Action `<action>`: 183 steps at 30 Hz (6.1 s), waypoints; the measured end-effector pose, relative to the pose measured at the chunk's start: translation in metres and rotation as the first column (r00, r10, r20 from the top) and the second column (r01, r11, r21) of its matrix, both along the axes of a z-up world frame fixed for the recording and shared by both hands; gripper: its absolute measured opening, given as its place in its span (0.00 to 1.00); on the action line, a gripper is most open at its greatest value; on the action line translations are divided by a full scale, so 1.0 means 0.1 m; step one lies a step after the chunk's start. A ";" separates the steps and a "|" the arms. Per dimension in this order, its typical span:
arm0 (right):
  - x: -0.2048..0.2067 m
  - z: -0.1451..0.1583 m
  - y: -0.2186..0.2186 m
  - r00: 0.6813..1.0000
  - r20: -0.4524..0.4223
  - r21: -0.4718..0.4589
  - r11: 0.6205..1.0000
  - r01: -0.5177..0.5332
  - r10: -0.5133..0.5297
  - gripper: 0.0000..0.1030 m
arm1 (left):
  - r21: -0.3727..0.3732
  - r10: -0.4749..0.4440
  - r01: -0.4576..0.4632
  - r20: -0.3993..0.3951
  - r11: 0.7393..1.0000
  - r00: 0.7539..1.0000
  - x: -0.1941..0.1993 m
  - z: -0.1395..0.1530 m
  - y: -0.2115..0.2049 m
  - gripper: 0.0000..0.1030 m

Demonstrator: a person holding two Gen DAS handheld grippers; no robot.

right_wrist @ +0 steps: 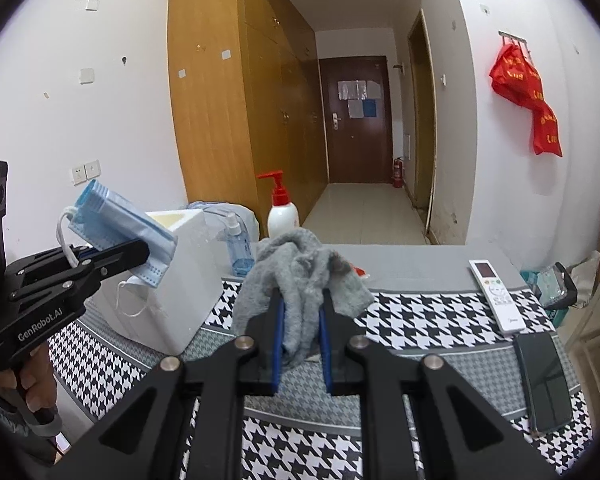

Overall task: Organize soft objects
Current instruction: 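Lift the grey sock and blue mask and carry both toward the foam box, then open the right tool to drop the grey sock into the foam box, then lower the blue mask into the foam box and open the left tool, then withdraw both tools from the foam box back toward the table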

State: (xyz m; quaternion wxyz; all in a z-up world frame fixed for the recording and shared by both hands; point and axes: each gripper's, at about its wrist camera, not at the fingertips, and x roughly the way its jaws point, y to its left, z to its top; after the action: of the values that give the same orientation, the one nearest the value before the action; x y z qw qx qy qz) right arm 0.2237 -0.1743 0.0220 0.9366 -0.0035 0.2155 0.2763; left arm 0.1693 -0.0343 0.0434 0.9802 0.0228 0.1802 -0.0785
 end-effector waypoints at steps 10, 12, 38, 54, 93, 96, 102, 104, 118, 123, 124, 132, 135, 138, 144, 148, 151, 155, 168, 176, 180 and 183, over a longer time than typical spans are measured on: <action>0.03 0.13 0.10 1.000 0.023 0.004 1.000 0.005 -0.005 0.18 | 0.022 0.020 -0.020 0.009 1.000 1.000 0.06 0.10 0.06 0.08; 0.04 0.15 0.11 1.000 0.025 0.006 1.000 0.004 -0.004 0.18 | 0.017 0.027 -0.027 0.006 0.999 1.000 0.09 0.12 0.10 0.08; 0.02 0.39 0.67 0.986 0.078 0.007 0.989 -0.150 0.149 0.18 | 0.017 0.196 -0.197 0.065 0.980 0.978 -0.14 0.37 0.69 0.08; -0.08 0.42 1.11 0.952 0.079 0.007 0.955 -0.297 0.295 0.18 | 0.030 0.311 -0.313 0.065 0.949 0.948 -0.37 0.39 1.04 0.08; 0.17 0.44 2.19 0.925 0.004 -0.110 0.919 -0.378 0.380 0.18 | 0.016 0.391 -0.392 0.045 0.920 0.919 -0.21 0.30 1.43 0.08; 0.22 0.42 2.23 0.923 -0.013 -0.109 0.917 -0.383 0.384 0.18 | 0.015 0.395 -0.396 0.043 0.918 0.917 -0.19 0.29 1.45 0.08; 0.36 0.36 2.31 0.924 -0.065 -0.111 0.918 -0.382 0.377 0.42 | 0.014 0.397 -0.398 0.041 0.917 0.917 -0.17 0.29 1.46 0.08; 0.39 0.35 2.32 0.925 -0.068 -0.101 0.920 -0.378 0.373 0.73 | 0.015 0.397 -0.398 0.038 0.917 0.917 -0.16 0.28 1.47 0.08; 0.32 0.40 2.24 0.926 -0.038 -0.103 0.921 -0.377 0.375 0.87 | 0.022 0.385 -0.385 0.024 0.923 0.923 -0.13 0.26 1.47 0.08; 0.32 0.37 2.16 0.937 -0.024 -0.106 0.931 -0.349 0.349 0.99 | 0.020 0.373 -0.374 0.018 0.927 0.928 -0.11 0.26 1.49 0.08; 0.32 0.36 2.14 0.939 -0.024 -0.105 0.933 -0.343 0.343 0.99 | 0.018 0.371 -0.371 0.016 0.928 0.928 -0.10 0.26 1.49 0.08; 0.35 0.35 1.92 0.959 -0.014 -0.107 0.953 -0.283 0.283 0.99 | 0.017 0.323 -0.323 0.003 0.946 0.946 -0.01 0.25 1.42 0.08; 0.37 0.34 1.83 0.965 -0.009 -0.100 0.960 -0.261 0.261 0.99 | 0.020 0.311 -0.311 0.000 0.950 0.950 0.03 0.26 1.38 0.08; 0.42 0.33 1.75 0.970 -0.020 -0.090 0.965 -0.245 0.244 0.99 | 0.016 0.297 -0.297 -0.011 0.955 0.955 0.09 0.25 1.34 0.08; 0.45 0.29 1.62 0.976 -0.029 -0.082 0.973 -0.217 0.215 0.99 | 0.011 0.275 -0.274 -0.028 0.962 0.961 0.20 0.23 1.27 0.08; 0.47 0.28 1.55 0.979 -0.027 -0.080 0.976 -0.204 0.202 0.99 | 0.008 0.262 -0.262 -0.034 0.965 0.964 0.25 0.23 1.22 0.08; 0.48 0.28 1.47 0.981 -0.027 -0.074 0.979 -0.192 0.190 0.99 | 0.016 0.254 -0.254 -0.041 0.967 0.966 0.29 0.22 1.17 0.08; 0.50 0.27 1.40 0.983 -0.029 -0.067 0.981 -0.181 0.180 0.99 | 0.025 0.249 -0.248 -0.047 0.968 0.967 0.34 0.21 1.14 0.08; 0.50 0.25 1.34 0.985 -0.029 -0.076 0.982 -0.174 0.172 0.99 | 0.010 0.313 -0.313 -0.055 0.950 0.948 0.41 0.16 1.20 0.94; 0.47 0.27 1.28 0.985 -0.020 -0.070 0.983 -0.171 0.170 0.99 | 0.029 0.315 -0.314 -0.052 0.949 0.948 0.38 0.17 1.13 0.98; 0.44 0.29 1.23 0.986 -0.014 -0.064 0.984 -0.169 0.168 0.99 | 0.030 0.310 -0.309 -0.047 0.951 0.950 0.34 0.19 1.09 0.98; 0.40 0.32 1.18 0.986 -0.008 -0.057 0.984 -0.167 0.167 0.99 | 0.036 0.302 -0.301 -0.041 0.953 0.952 0.30 0.21 1.03 0.98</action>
State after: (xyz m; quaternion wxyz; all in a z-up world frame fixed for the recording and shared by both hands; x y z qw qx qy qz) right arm 0.2640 -0.0558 0.0536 0.9093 -0.0481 0.2236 0.3476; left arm 0.1992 0.0691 0.0643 0.9759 0.0077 0.2050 0.0743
